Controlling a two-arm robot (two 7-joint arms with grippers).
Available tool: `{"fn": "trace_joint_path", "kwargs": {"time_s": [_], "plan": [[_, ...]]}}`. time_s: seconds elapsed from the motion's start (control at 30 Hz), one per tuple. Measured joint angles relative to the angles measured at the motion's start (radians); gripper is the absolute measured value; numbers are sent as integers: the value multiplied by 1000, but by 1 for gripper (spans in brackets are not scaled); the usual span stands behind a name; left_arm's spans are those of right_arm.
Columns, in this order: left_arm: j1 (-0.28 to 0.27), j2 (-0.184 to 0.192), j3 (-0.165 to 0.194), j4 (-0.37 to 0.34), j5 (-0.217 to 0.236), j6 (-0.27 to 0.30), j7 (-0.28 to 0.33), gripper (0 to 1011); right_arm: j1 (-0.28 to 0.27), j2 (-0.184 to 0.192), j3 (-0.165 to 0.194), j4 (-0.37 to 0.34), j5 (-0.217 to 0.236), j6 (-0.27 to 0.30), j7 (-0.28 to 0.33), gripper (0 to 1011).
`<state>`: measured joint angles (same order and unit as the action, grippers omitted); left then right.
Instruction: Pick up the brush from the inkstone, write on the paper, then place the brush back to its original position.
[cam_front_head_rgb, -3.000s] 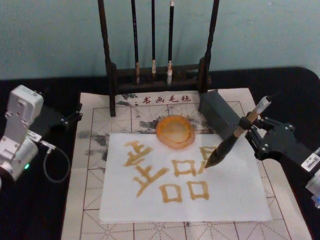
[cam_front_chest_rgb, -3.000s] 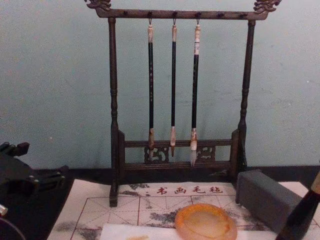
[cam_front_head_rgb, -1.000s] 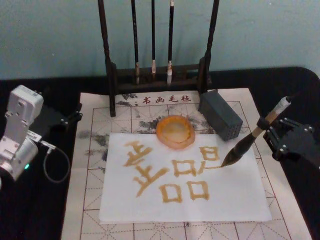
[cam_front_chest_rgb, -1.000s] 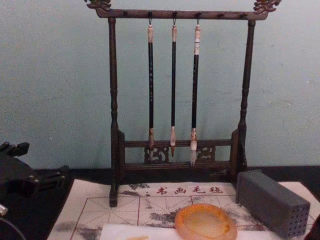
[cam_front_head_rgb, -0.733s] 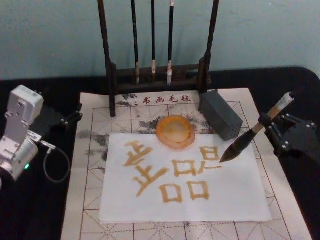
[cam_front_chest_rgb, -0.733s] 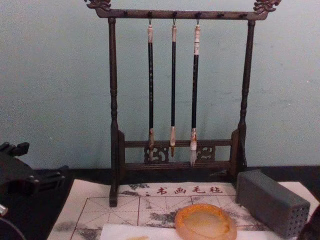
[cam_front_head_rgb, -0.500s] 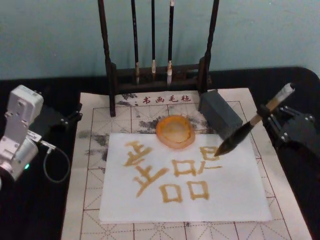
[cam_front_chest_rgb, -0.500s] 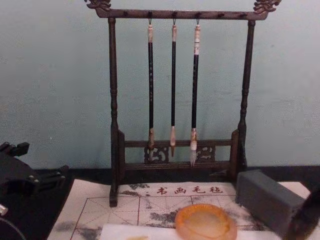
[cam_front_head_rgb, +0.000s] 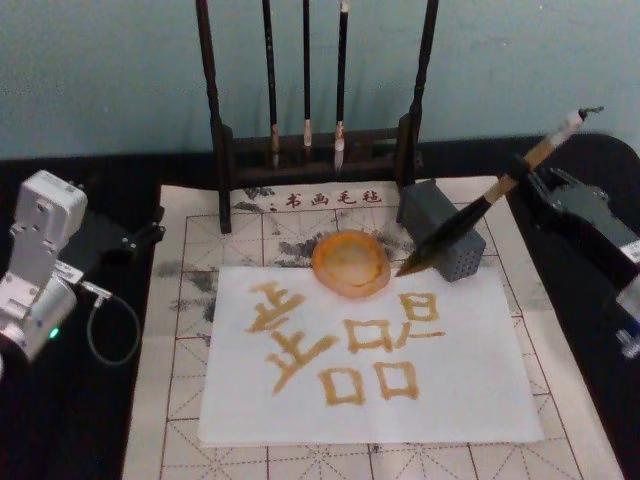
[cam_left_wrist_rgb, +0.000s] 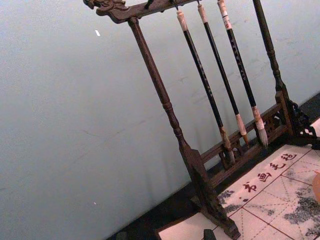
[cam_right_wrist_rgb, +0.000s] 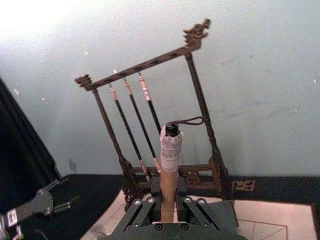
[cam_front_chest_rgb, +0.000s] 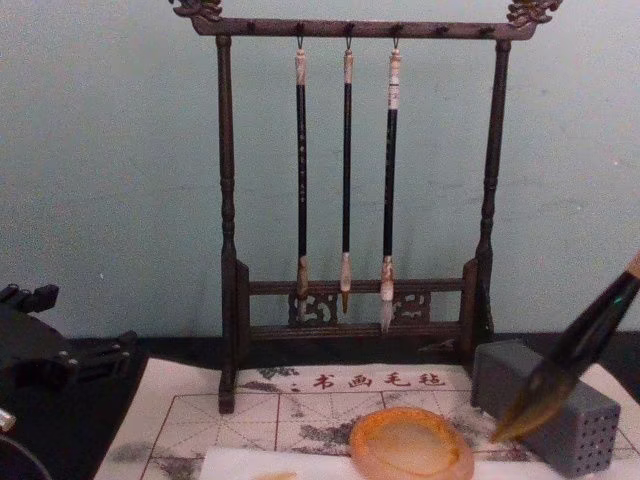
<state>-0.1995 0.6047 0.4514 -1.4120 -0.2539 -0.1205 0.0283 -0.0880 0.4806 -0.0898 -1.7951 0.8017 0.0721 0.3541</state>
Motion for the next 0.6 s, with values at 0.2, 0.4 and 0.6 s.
{"fn": "trace_joint_path", "kwargs": {"time_s": [0.2, 0.4, 0.6], "plan": [[0, 0, 0, 0, 0, 0, 0, 1001, 73, -27, -22, 48, 78, 87, -51, 181], [0, 0, 0, 0, 0, 0, 0, 1001, 153, -65, -34, 114, 180, 188, -110, 181], [0, 0, 0, 0, 0, 0, 0, 1001, 232, -103, -38, 196, 286, 286, -165, 181]]}}
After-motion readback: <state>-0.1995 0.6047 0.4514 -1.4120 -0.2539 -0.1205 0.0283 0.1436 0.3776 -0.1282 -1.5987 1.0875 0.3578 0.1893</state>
